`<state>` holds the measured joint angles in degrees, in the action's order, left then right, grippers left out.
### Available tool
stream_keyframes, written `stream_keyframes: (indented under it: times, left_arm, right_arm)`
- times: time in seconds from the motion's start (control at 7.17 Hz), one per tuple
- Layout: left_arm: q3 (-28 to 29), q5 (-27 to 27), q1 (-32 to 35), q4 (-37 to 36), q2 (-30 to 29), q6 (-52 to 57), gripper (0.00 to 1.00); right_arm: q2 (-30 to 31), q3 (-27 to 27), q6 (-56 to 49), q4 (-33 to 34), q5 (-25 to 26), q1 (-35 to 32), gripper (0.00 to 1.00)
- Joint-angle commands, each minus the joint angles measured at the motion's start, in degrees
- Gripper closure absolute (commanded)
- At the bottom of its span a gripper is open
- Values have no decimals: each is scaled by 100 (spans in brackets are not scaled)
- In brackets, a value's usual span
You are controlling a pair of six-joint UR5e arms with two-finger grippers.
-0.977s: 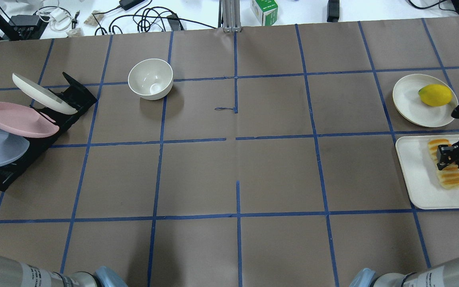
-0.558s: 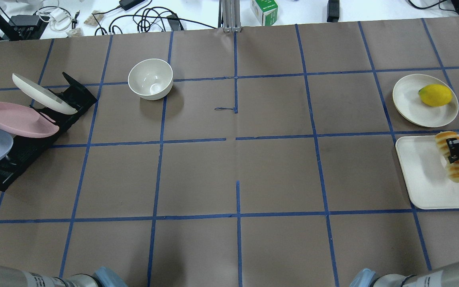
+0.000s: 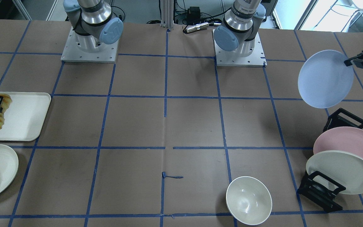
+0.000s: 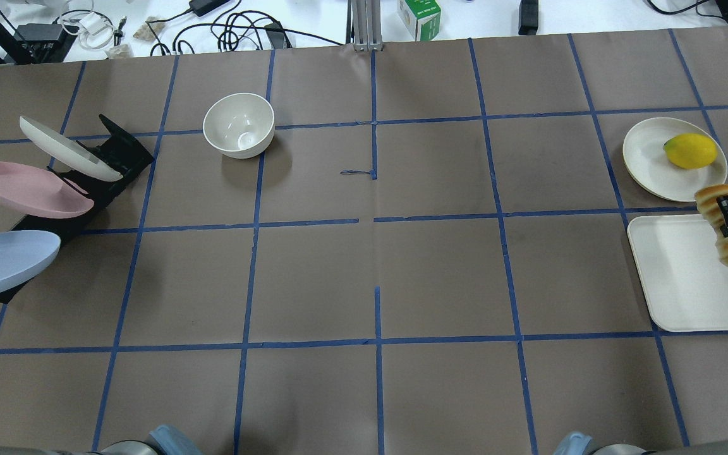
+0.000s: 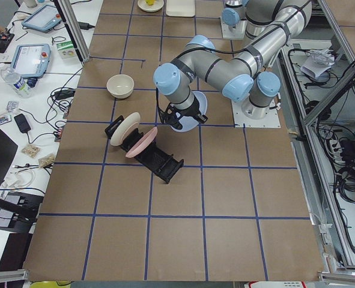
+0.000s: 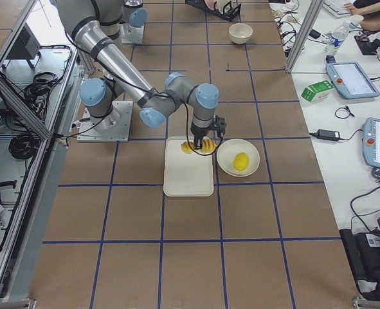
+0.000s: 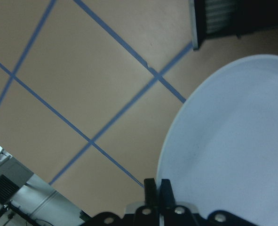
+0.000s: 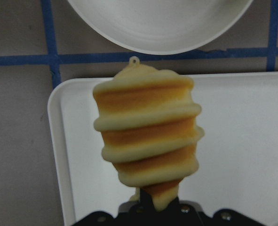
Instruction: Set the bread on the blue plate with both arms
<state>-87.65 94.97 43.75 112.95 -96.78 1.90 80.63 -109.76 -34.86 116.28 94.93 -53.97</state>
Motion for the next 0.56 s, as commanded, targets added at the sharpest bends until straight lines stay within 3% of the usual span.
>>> stream_keyframes:
  times: [0.0, 0.14, 0.42]
  left_arm:
    - [-401, -1074, 1041, 89, 289, 169, 100]
    - [-497, -1460, 1805, -618, 361, 179, 100]
    - [-970, -1736, 3239, -2312, 388, -536, 100]
  right_arm:
    - [93, 462, 58, -501, -9, -551, 100]
    - [110, 577, 258, -544, -70, -718, 100]
    - [242, 587, 557, -615, -123, -983, 100]
